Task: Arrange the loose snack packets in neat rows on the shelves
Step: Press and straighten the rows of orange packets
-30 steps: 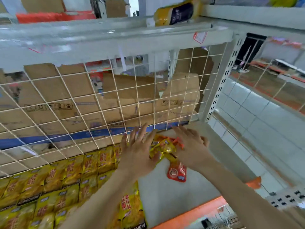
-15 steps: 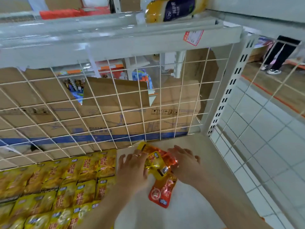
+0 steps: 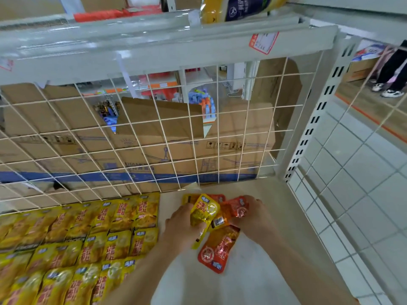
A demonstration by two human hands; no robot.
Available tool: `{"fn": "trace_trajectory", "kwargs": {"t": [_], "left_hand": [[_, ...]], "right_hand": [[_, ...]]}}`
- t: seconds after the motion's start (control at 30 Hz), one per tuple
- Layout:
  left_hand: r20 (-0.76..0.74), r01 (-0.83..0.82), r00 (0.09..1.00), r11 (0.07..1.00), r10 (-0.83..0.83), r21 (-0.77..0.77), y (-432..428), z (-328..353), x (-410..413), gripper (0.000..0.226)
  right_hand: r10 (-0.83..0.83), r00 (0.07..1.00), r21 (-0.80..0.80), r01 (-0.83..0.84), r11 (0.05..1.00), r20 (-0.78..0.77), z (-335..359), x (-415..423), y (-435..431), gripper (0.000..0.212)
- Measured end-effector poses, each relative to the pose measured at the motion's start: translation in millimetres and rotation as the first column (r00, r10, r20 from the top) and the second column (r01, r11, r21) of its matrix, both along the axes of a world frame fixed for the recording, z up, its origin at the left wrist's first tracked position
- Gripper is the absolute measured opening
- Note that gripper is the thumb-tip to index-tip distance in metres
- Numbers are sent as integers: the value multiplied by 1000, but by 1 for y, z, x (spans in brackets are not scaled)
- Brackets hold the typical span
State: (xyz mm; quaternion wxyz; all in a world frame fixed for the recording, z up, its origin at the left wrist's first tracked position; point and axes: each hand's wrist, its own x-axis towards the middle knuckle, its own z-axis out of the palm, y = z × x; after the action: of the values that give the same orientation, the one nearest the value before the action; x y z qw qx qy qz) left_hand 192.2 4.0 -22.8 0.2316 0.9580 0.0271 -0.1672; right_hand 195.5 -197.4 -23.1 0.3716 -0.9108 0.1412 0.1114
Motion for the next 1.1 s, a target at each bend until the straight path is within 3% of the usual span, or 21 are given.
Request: {"fn": "trace_trajectory", "kwargs": {"t": [0.1,0.2,0.33,0.43,0.7,0.77,0.87,1.1], "left_hand": [[1,-80,997,987,81,-140,-3,-2,-6,61],[22,-170,983,940,184,-295,-6,2,-10,30],[-15,-315,934,806,356,-500,-8,12,-9,13],[-38,-341,913,710,406,-617,-7,27,-11,14],[-26,-271,897,501,441,-822,4,118,-17,16],[15,-210,900,462,437,-862,10,146,-20,14],[86,-108,884,380,459,-919,20,188,-25,16],[252,92,843,336,475,-938,47,266,-56,23]], "right_hand": [[-78,997,212,74,975,12,-3,-4,-3,40],[-149,985,322,116,940,81,-1,-6,-8,24],[-279,953,469,194,861,117,5,-9,-14,11],[-320,941,577,199,792,114,17,-15,-18,15],[-138,976,730,-28,683,167,104,-19,-11,26],[-134,972,787,-71,613,192,134,-21,-3,32],[-106,955,844,-190,502,278,183,-25,13,18],[-59,935,881,-307,359,350,275,-33,56,24]]}}
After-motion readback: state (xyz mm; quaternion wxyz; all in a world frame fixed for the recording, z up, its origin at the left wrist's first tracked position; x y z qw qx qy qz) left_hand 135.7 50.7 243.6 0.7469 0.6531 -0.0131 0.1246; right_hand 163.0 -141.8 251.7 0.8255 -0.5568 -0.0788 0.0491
